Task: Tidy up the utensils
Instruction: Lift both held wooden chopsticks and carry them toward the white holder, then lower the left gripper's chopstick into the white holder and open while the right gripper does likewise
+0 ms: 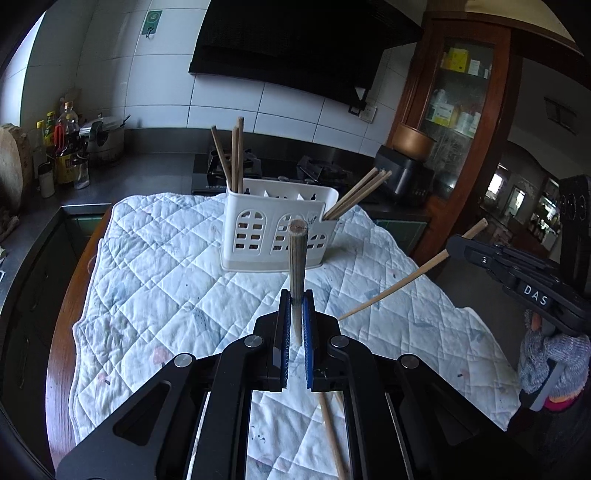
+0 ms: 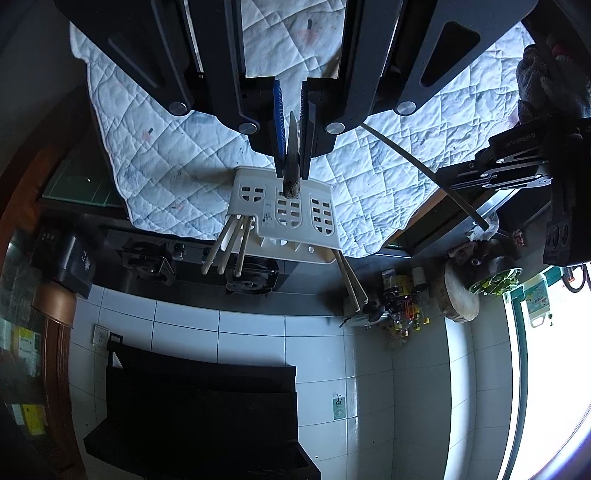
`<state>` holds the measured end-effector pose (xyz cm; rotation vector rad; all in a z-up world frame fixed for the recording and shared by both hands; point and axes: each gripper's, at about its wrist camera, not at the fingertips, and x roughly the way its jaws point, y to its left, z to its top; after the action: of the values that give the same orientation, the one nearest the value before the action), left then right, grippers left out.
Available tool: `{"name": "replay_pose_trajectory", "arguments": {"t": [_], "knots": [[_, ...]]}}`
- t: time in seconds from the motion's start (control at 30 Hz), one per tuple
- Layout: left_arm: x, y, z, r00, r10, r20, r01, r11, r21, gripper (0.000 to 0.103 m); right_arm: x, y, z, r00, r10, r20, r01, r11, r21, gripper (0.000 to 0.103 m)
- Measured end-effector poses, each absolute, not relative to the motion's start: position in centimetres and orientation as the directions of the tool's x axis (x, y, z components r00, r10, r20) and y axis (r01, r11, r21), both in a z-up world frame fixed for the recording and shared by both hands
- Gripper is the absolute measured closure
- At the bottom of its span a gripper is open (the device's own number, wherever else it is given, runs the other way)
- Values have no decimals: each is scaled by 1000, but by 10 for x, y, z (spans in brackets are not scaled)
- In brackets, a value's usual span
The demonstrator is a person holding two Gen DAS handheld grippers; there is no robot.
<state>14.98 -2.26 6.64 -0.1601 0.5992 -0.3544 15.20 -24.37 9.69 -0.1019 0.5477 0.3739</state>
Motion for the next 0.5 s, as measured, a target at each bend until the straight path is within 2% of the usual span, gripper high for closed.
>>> {"name": "replay_pose_trajectory", "arguments": {"t": [0.5], "knots": [[213, -30, 166, 844, -344, -412, 298, 939, -173, 98, 212, -254, 183, 809, 341, -479, -383, 924, 10, 96]]}}
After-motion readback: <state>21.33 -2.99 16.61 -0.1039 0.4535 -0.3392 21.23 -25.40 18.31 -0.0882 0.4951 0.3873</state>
